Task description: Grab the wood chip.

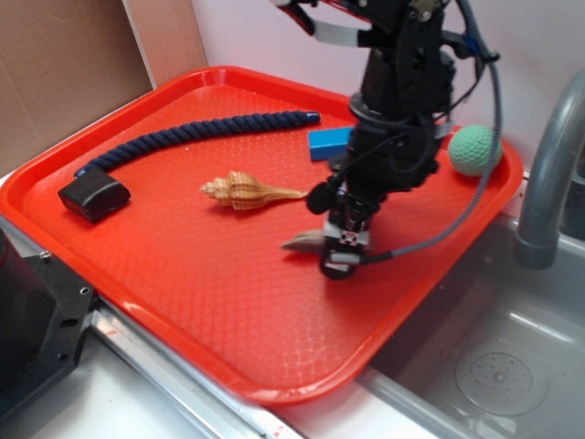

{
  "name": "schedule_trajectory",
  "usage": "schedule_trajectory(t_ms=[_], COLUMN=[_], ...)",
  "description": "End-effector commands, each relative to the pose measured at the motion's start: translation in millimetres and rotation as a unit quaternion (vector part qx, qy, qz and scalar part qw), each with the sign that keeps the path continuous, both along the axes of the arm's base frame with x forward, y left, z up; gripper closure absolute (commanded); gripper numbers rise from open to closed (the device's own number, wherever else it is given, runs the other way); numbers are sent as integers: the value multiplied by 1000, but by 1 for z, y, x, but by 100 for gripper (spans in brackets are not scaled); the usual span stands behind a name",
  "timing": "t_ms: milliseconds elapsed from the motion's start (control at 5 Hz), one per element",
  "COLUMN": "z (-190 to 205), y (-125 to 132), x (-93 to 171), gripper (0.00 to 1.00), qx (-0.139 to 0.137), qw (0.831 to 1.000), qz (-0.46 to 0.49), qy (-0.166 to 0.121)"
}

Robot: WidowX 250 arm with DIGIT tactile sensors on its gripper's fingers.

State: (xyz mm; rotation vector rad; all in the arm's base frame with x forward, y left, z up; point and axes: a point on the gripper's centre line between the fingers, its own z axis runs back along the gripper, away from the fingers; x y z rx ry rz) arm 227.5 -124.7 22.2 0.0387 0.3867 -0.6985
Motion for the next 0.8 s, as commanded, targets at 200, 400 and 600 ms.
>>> schedule_trajectory(t_ms=[200, 400, 600], z=[162, 214, 264], y=[-3, 4, 9], x=[-66, -81, -73], gripper=[100, 100, 100], qx=[-74, -41, -30], qw=[909, 874, 871], qz=[361, 449, 458], qy=[-195, -181, -173])
